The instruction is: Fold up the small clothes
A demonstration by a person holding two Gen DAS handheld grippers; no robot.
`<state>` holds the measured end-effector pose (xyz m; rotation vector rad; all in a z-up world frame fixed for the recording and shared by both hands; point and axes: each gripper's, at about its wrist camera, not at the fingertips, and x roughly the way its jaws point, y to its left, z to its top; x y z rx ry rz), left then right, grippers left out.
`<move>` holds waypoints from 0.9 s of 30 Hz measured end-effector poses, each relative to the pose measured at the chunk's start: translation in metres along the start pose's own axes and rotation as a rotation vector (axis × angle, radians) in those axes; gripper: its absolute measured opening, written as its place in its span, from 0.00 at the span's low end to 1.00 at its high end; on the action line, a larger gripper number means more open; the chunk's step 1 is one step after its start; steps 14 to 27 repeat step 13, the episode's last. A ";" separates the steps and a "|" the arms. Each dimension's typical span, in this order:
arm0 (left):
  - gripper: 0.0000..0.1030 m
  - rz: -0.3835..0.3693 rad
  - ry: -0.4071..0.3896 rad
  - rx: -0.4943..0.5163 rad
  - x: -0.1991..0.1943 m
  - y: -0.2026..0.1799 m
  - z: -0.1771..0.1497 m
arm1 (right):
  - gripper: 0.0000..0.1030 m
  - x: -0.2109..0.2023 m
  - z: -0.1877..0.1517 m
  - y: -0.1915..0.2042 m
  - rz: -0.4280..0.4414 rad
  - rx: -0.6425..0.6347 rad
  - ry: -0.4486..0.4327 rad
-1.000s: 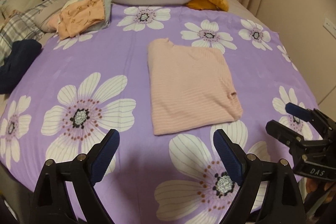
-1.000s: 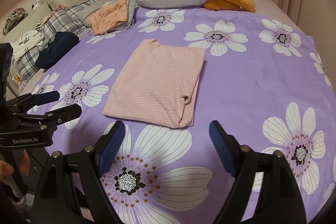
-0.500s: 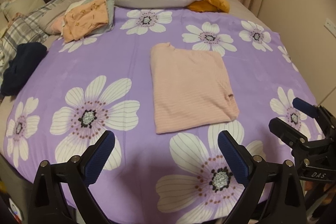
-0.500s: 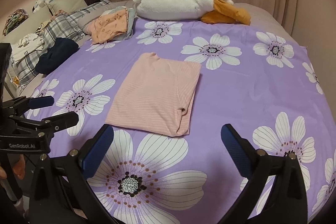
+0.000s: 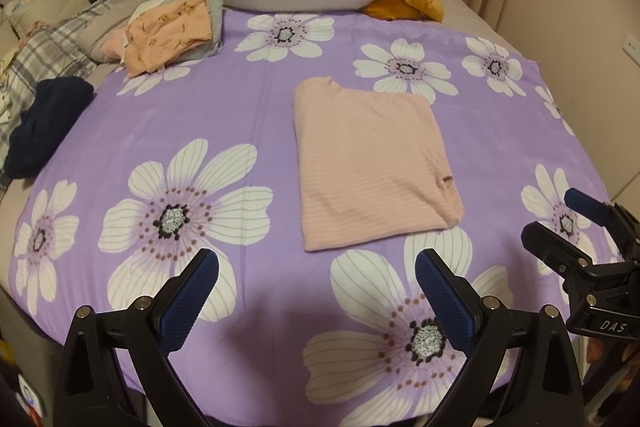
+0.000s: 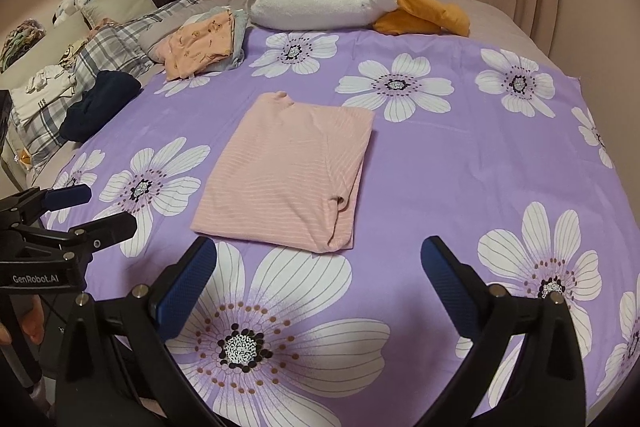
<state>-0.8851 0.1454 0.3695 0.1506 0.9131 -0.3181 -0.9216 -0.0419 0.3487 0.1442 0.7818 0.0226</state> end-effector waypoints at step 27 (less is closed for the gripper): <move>0.95 -0.019 -0.003 -0.002 0.000 -0.001 0.002 | 1.00 0.001 0.000 0.002 0.009 0.005 0.007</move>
